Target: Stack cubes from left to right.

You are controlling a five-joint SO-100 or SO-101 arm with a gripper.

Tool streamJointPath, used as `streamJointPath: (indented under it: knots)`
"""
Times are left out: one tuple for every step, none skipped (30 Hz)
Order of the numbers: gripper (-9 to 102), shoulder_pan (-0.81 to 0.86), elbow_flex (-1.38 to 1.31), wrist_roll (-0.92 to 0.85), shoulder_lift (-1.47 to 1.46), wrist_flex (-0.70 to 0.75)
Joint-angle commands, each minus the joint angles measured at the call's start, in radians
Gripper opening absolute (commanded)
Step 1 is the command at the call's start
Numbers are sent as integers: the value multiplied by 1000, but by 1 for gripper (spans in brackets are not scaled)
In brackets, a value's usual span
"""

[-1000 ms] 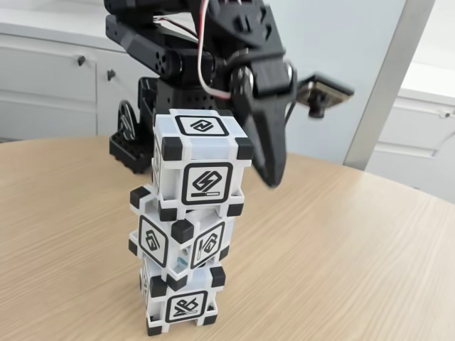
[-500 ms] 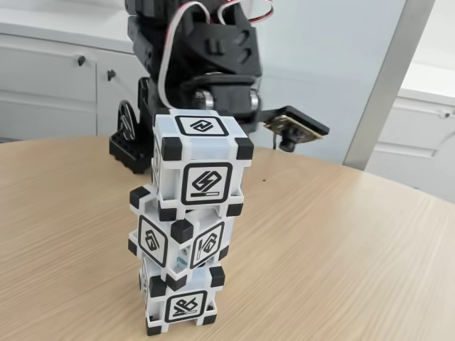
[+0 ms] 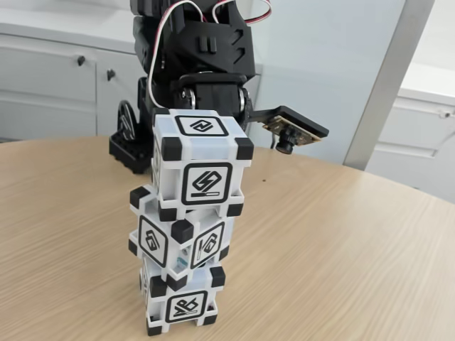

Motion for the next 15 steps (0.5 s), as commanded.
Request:
streamJointPath:
  knots:
    - [0, 5, -6, -9, 5, 0]
    - [0, 3, -6, -11, 5, 0]
    - [0, 2, -6, -12, 5, 0]
    - [0, 0, -6, -14, 5, 0]
    - [0, -2, -6, -15, 5, 0]
    - [0, -3, -6, -17, 5, 0]
    - [0, -3, -6, -17, 5, 0]
    - [0, -5, -6, -18, 5, 0]
    - [0, -5, -6, -18, 5, 0]
    - [0, -5, -6, -18, 5, 0]
    - [0, -6, -6, -20, 5, 0]
    - [0, -6, -6, -20, 5, 0]
    - [0, -6, -6, -20, 5, 0]
    - [0, -6, -6, -21, 5, 0]
    - [0, -6, -6, -21, 5, 0]
